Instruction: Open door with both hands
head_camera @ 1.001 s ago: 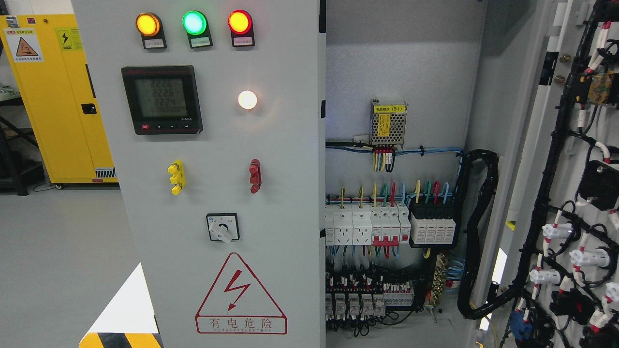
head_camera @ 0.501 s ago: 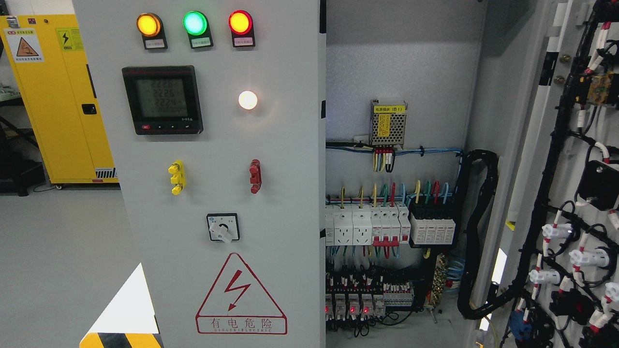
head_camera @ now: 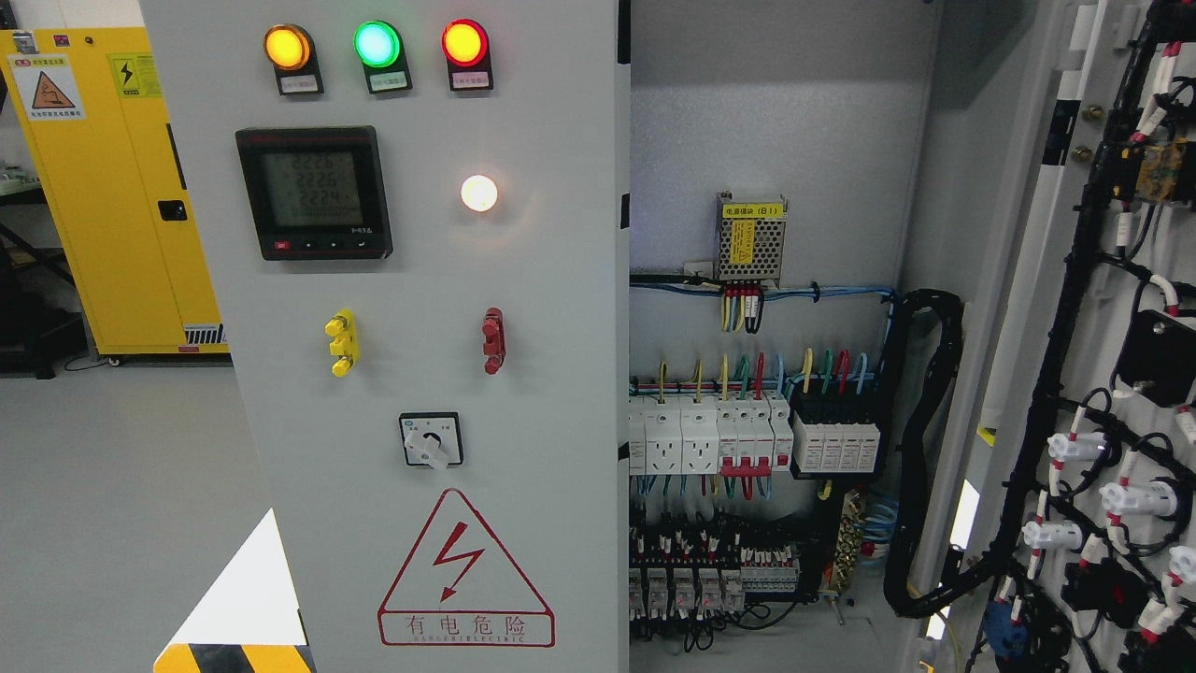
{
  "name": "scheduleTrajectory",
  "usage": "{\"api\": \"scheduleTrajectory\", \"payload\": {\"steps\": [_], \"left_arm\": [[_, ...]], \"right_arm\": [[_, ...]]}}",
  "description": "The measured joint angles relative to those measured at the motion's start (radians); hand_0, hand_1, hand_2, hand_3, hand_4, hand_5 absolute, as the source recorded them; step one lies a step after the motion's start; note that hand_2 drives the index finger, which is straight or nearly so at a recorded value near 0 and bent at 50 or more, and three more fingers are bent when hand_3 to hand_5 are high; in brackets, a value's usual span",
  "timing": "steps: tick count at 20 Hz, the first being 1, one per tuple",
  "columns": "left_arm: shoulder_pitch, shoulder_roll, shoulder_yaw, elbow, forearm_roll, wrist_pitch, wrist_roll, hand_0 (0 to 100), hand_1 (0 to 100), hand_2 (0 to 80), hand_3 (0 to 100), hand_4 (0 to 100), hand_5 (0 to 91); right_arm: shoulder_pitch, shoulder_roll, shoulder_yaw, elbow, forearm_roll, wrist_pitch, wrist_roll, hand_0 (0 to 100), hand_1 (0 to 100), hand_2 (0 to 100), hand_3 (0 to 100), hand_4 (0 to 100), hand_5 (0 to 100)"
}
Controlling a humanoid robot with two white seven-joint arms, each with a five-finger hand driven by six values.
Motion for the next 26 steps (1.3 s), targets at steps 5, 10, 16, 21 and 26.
{"api": "scheduleTrajectory", "payload": {"steps": [5, 10, 16, 21, 26], "left_arm": [[-0.047, -0.044, 0.057, 0.207, 0.001, 0.116, 0.103, 17, 24, 0.0, 0, 0, 0.0], [-0.073, -0.071, 0.092, 0.344, -0.001, 0.216, 0.142, 22, 25, 0.0, 0, 0, 0.0], [-0.084, -0.092, 0.116, 0.445, -0.007, 0.247, 0.152, 25, 24, 0.0, 0, 0, 0.0], [-0.087, -0.102, 0.127, 0.496, -0.039, 0.249, 0.157, 27, 23, 0.0, 0, 0, 0.0], [-0.089, -0.109, 0.134, 0.531, -0.064, 0.25, 0.174, 28, 23, 0.0, 0, 0, 0.0]], "right_arm": [[-0.001, -0.001, -0.001, -0.001, -0.001, 0.0, 0.0, 21, 11, 0, 0, 0, 0], [-0.002, -0.001, -0.001, -0.001, -0.001, 0.0, 0.0, 21, 11, 0, 0, 0, 0], [-0.002, 0.0, 0.0, -0.001, -0.001, 0.0, 0.0, 21, 11, 0, 0, 0, 0], [-0.002, 0.0, 0.004, -0.009, -0.001, 0.0, 0.0, 21, 11, 0, 0, 0, 0], [0.042, -0.002, 0.021, -0.116, -0.001, -0.004, 0.0, 21, 11, 0, 0, 0, 0]]}}
